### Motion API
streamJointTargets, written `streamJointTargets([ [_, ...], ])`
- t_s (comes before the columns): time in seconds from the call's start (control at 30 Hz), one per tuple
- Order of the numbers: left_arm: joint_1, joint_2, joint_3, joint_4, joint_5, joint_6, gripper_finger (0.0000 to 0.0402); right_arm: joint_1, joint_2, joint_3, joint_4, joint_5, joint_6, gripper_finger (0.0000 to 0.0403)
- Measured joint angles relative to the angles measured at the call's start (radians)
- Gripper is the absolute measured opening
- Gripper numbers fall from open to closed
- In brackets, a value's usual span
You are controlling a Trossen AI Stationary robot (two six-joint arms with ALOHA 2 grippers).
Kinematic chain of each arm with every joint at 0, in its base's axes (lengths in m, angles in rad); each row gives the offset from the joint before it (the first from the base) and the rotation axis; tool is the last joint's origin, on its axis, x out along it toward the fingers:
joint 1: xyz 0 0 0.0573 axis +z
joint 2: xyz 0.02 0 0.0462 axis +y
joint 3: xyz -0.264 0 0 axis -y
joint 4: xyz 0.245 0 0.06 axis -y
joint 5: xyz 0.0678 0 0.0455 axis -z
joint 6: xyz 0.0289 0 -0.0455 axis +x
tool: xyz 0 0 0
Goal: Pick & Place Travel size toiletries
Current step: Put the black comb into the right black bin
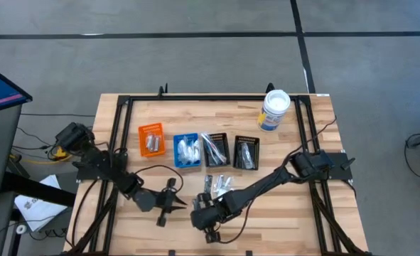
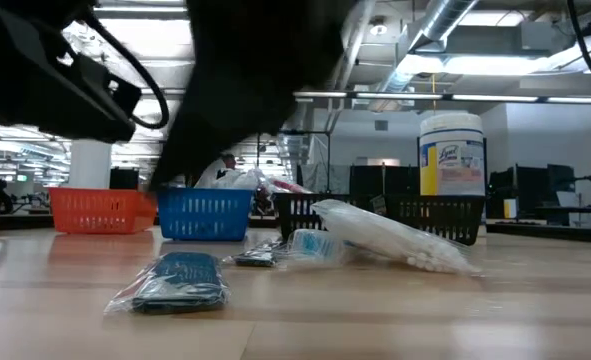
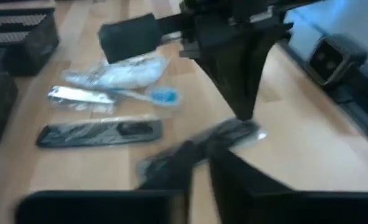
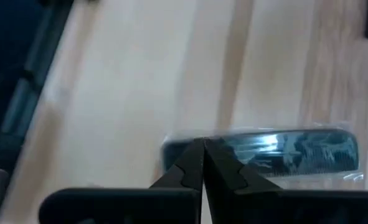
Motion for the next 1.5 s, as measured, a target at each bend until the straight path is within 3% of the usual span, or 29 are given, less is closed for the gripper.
streamJointTargets([
  [0.17, 0.052, 0.0, -0.001, -0.005, 0.002, 0.004, 0.0004, -0.013, 0.032, 0.005, 0.063, -0.018, -0.001, 0.0],
  [0.4, 0.059, 0.0, -0.001, -0.006, 0.009, 0.016, 0.0001, -0.012, 0.052, 0.006, 0.099, -0.037, 0.0, 0.0],
  [0.6, 0.059, 0.0, -0.001, -0.006, 0.003, 0.017, 0.0001, -0.025, 0.079, 0.008, 0.082, -0.142, 0.021, 0.0],
  [0.97, 0.059, 0.0, -0.001, -0.005, 0.003, 0.017, 0.0001, 0.002, 0.075, 0.021, -0.125, -0.059, 0.037, 0.0],
  [1.23, 0.059, 0.0, -0.001, -0.004, 0.003, 0.016, 0.0001, 0.042, 0.084, 0.117, -0.356, 0.081, 0.037, 0.0],
  [1.5, 0.138, 0.0, -0.001, 0.05, 0.05, 0.021, 0.0001, 0.051, 0.082, 0.104, -0.402, 0.088, 0.1, 0.0],
])
